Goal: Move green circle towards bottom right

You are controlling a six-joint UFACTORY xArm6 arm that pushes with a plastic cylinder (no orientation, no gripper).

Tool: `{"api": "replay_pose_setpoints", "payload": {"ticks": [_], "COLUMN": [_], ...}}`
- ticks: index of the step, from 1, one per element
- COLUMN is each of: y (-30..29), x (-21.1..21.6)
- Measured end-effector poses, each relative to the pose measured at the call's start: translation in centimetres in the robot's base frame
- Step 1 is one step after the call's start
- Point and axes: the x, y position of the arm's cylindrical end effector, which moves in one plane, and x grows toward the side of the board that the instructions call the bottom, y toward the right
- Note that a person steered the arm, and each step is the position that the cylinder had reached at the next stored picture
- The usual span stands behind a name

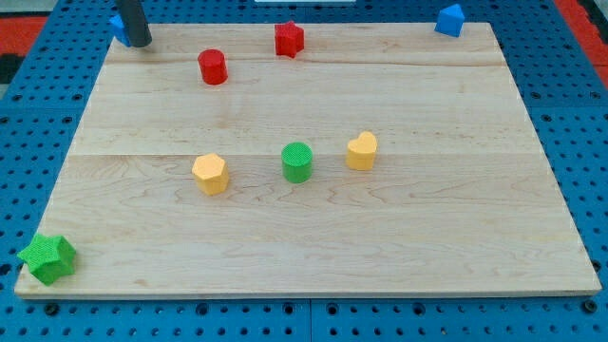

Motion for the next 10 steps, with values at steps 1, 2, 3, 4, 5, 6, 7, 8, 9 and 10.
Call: {"api": "replay_pose_setpoints", "payload": {"ticks": [1,2,3,4,5,6,7,8,9,10], "y": [1.0,1.3,5.3,13.6,16.9,20.7,28.0,32.4,35.3,36.9], "x": [4.0,9.0,14.4,15.8,19.3,22.3,22.9,22.9,22.9,24.6]}}
